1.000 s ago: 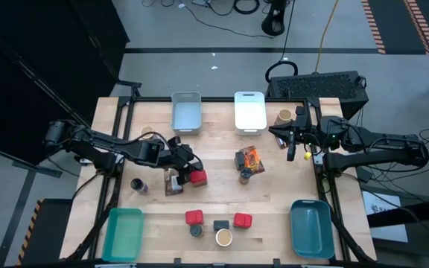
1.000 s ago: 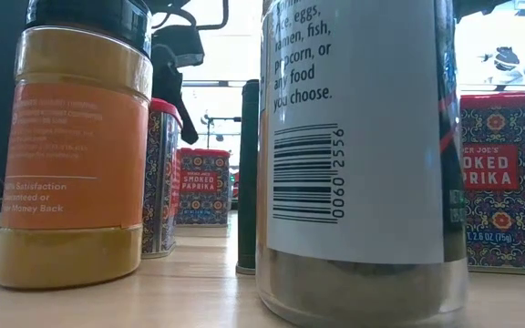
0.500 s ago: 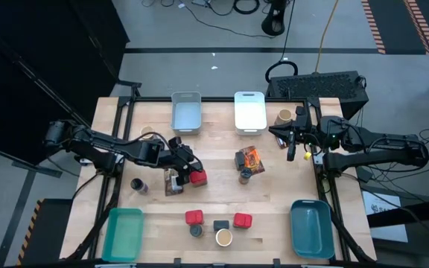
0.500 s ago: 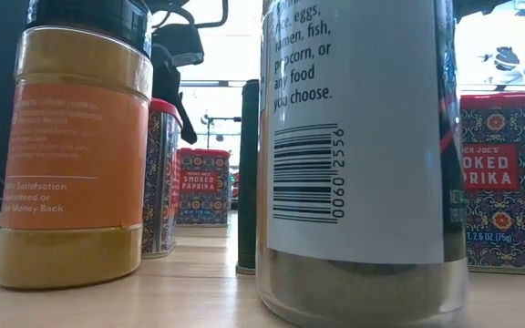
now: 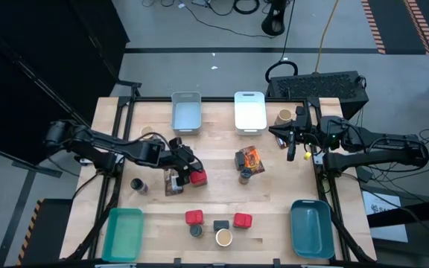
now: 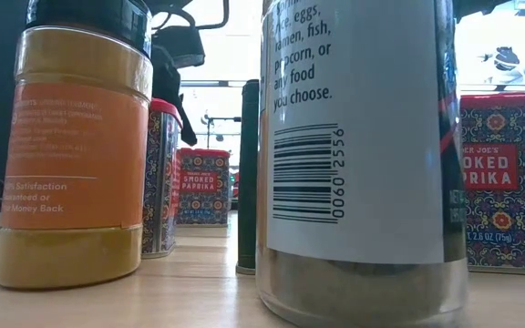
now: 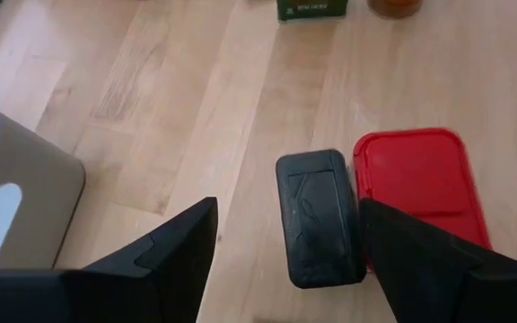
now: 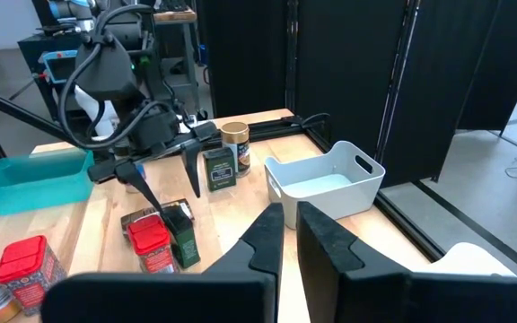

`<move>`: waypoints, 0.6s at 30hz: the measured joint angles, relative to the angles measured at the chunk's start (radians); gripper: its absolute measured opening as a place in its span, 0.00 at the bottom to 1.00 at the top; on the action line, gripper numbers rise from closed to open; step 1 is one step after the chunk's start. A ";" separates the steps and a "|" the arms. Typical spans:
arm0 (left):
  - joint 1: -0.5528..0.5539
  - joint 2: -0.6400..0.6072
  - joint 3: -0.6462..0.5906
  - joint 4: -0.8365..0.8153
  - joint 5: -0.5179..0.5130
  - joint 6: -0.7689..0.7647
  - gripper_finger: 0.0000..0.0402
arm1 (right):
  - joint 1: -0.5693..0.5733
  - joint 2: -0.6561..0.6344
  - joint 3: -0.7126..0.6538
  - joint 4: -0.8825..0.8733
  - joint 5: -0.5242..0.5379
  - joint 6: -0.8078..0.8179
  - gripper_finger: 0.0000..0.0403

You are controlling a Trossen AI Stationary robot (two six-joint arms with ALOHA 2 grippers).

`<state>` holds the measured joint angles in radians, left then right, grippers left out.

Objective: Sort spices by type
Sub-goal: Put the black spice can into the gray bin

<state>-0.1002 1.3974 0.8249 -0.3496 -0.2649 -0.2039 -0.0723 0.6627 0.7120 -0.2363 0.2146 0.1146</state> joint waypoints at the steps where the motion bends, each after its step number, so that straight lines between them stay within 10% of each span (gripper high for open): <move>1: 0.000 0.006 0.000 0.000 0.000 0.000 0.68 | 0.000 0.000 0.000 0.000 0.000 0.000 0.04; 18: 0.000 0.036 0.001 0.006 0.001 -0.003 0.68 | 0.000 0.000 0.000 0.000 0.000 -0.003 0.04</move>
<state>-0.1005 1.4338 0.8257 -0.3435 -0.2638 -0.2073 -0.0724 0.6624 0.7120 -0.2363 0.2146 0.1116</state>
